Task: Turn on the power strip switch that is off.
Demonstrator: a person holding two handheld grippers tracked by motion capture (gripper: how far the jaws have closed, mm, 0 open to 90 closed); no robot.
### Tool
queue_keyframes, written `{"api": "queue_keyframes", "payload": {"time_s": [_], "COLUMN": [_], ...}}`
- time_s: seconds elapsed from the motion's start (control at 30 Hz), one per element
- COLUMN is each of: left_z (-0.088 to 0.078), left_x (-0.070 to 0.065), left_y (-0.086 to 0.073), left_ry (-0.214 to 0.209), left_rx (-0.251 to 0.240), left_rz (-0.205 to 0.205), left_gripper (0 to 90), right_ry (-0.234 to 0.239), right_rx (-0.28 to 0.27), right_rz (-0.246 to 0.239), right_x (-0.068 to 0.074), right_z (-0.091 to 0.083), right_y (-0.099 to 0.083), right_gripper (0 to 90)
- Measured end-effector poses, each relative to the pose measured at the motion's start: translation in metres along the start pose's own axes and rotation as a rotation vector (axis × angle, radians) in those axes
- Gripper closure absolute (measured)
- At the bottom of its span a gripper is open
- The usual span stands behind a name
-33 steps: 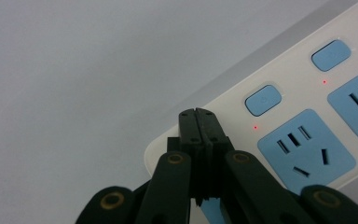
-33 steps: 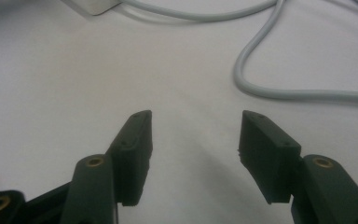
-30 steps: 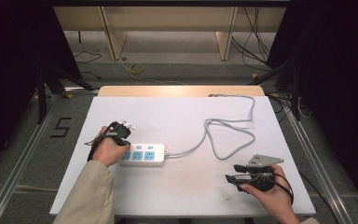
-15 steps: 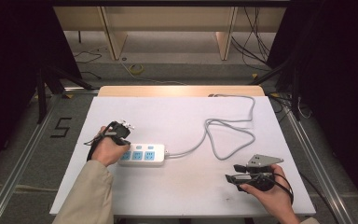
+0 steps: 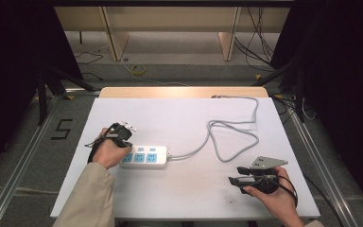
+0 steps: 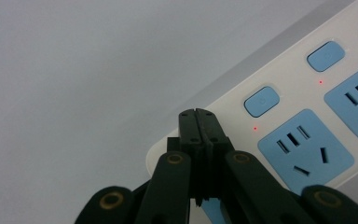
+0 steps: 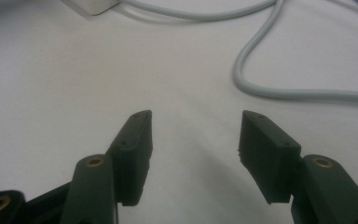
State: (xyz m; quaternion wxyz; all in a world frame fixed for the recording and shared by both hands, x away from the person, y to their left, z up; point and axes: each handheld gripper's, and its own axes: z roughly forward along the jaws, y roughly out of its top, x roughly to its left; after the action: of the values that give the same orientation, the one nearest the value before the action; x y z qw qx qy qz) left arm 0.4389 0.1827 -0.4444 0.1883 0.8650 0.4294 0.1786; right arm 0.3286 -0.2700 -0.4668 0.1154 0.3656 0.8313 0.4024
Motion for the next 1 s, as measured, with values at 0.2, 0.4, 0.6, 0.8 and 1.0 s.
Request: {"api": "queue_keyframes", "payload": {"time_s": [0.2,0.4,0.6,0.8,1.0], "left_z": [-0.004,-0.009,-0.014,-0.018,-0.023], "left_x": [0.000,0.000,-0.002,-0.003,-0.005], "left_y": [0.001,0.000,-0.001,-0.002,-0.003], "left_ry": [0.003,-0.002,-0.007,-0.011,-0.027], "left_rx": [-0.037,-0.066,-0.087,-0.114,-0.132], "left_rz": [-0.002,-0.010,-0.009,-0.006,-0.003], "left_gripper": [89.7,89.4,86.6,82.7,78.1], "right_ry": [0.001,0.000,-0.001,-0.001,0.000], "right_rx": [-0.001,-0.002,-0.003,-0.004,-0.004], "right_rz": [0.000,0.000,0.002,0.001,0.001], "right_x": [0.000,0.000,-0.001,0.000,0.000], "right_z": [0.000,0.000,-0.001,-0.001,-0.001], "right_y": [0.000,0.000,0.000,0.000,0.000], "right_gripper": [45.3,45.3,45.3,45.3,45.3]}}
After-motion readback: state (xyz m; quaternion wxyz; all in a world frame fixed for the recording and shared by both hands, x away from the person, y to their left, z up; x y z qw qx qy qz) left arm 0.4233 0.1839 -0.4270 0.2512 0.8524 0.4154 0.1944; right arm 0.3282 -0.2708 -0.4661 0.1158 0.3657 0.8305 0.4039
